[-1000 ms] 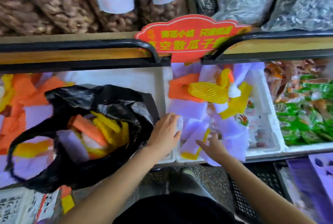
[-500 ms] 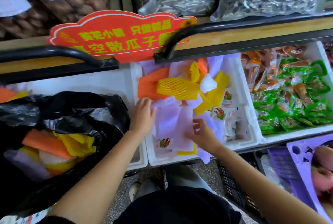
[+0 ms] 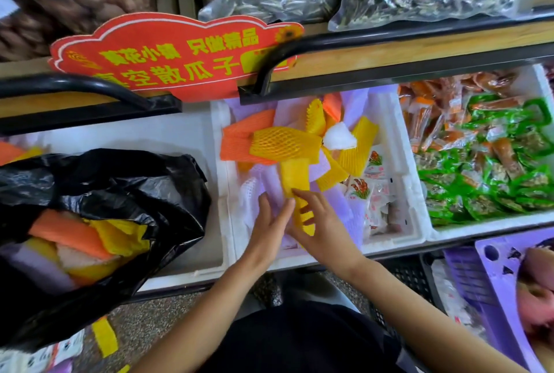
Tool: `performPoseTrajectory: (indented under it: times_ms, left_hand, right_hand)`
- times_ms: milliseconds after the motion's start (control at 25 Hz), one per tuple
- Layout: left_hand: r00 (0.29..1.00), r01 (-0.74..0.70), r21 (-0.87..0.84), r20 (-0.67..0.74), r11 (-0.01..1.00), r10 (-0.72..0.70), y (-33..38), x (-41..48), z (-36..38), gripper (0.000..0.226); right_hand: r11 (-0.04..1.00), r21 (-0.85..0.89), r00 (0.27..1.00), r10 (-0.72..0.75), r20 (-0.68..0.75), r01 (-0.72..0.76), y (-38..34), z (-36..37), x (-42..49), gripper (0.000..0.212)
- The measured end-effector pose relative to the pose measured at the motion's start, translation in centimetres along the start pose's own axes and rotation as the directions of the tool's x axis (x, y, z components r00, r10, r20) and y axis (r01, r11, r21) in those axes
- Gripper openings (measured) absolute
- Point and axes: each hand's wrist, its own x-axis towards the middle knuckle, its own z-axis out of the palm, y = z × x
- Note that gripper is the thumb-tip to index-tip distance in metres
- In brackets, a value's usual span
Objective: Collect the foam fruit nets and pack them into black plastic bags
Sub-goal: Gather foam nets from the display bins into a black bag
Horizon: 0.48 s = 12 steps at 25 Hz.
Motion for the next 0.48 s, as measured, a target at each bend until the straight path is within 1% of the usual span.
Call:
performPoseTrajectory:
  times_ms: [40, 80, 120, 160, 200, 240, 280, 360, 400, 440, 480]
  left_hand:
    - [1.000, 0.023, -0.054, -0.015, 0.998, -0.024, -0.3, 0.2, -0.2, 0.019]
    - [0.998, 0.029, -0.061, -0.054, 0.998, -0.032, -0.8, 0.5, -0.6, 0.023]
    - [0.995, 0.026, -0.046, -0.097, 0.999, -0.031, -1.2, 0.7, -1.0, 0.023]
    - [0.990, 0.030, -0.024, -0.135, 0.999, -0.033, -1.6, 0.9, -1.5, 0.022]
    - [0.985, 0.038, -0.009, -0.169, 0.999, -0.039, -1.9, 1.0, -1.9, 0.020]
    - [0.979, 0.046, 0.005, -0.198, 0.999, -0.044, -2.2, 1.1, -2.2, 0.020]
    - [0.974, 0.051, 0.012, -0.220, 0.999, -0.047, -2.4, 1.1, -2.4, 0.021]
    - [0.969, 0.062, 0.026, -0.243, 0.998, -0.053, -2.9, 0.9, -2.5, 0.023]
    - [0.967, 0.066, 0.031, -0.248, 0.997, -0.057, -3.0, 0.7, -2.4, 0.020]
    - [0.967, 0.077, 0.040, -0.247, 0.996, -0.065, -3.2, 0.5, -2.2, 0.018]
    - [0.967, 0.093, 0.059, -0.242, 0.994, -0.076, -3.3, 0.3, -2.1, 0.017]
  right_hand:
    - [1.000, 0.002, 0.998, -0.029, 0.046, 0.029, 0.1, 0.2, -0.2, 0.050]
    - [0.999, 0.027, 0.996, -0.028, 0.088, 0.026, 0.3, 0.0, -0.3, 0.046]
    - [0.999, 0.054, 0.996, -0.005, 0.090, 0.000, 0.7, -0.5, -0.5, 0.043]
    - [0.997, 0.060, 0.998, 0.037, 0.041, -0.039, 1.4, -1.0, -0.7, 0.041]
    - [0.996, 0.023, 0.995, 0.092, -0.042, -0.091, 2.4, -1.7, -0.8, 0.043]
    - [0.985, -0.057, 0.981, 0.158, -0.109, -0.165, 3.9, -2.4, -0.7, 0.051]
    - [0.953, -0.159, 0.962, 0.239, -0.129, -0.258, 5.3, -3.1, -0.5, 0.063]
    - [0.843, -0.357, 0.909, 0.413, -0.051, -0.403, 7.8, -3.8, -0.5, 0.091]
    - [0.796, -0.426, 0.881, 0.472, -0.009, -0.430, 8.6, -3.8, -0.4, 0.099]
    - [0.772, -0.463, 0.867, 0.498, 0.016, -0.435, 9.1, -3.5, -0.4, 0.101]
    - [0.773, -0.465, 0.867, 0.498, 0.023, -0.431, 9.4, -3.2, -0.2, 0.099]
